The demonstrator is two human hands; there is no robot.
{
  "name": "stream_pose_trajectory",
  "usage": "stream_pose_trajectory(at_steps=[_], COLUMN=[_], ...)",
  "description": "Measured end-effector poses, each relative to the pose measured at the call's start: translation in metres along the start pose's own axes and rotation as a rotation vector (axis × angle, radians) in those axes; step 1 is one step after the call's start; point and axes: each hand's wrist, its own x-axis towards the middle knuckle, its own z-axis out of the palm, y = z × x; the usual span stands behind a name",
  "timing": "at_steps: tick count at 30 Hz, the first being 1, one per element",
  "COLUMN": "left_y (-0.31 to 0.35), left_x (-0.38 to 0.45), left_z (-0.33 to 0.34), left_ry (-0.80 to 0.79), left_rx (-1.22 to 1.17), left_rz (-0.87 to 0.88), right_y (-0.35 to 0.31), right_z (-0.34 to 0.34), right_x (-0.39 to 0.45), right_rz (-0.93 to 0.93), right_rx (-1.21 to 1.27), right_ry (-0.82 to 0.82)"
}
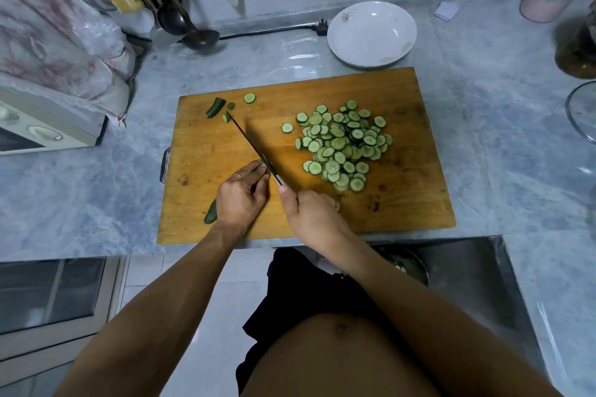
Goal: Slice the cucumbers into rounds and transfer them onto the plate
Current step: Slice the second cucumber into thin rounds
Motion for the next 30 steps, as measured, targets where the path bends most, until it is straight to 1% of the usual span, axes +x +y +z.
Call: stream_pose_trajectory(at_steps=[4, 10, 12, 17, 23, 30], left_y=[0.000, 0.002, 0.003, 0.003, 0.007, 0.006], left_x=[-0.001, -0.002, -0.002, 0.000, -0.002, -0.004], left_z=[0.002, 0.004, 0.004, 0.000, -0.003, -0.004], left_ry=[0.000, 0.045, 0.043, 0.027, -0.002, -0.018], left_rx=[-0.004, -0.017, -0.027, -0.068, -0.085, -0.076], left_rz=[-0.004, -0.046, -0.048, -0.064, -0.065, -0.066], right_y=[0.002, 0.019, 0.022, 0.016, 0.009, 0.006], right_z=[-0.006, -0.023, -0.030, -0.030, -0.020, -0.021], right_x=[-0.002, -0.006, -0.009, -0.021, -0.032, -0.034], right_rz=[0.019, 0.043, 0.022, -0.036, -0.119, -0.130], right_rx=[0.062, 0.168, 0.181, 0.111, 0.029, 0.008], right_ry=[0.035, 0.121, 0.109, 0.019, 0.037, 0.007])
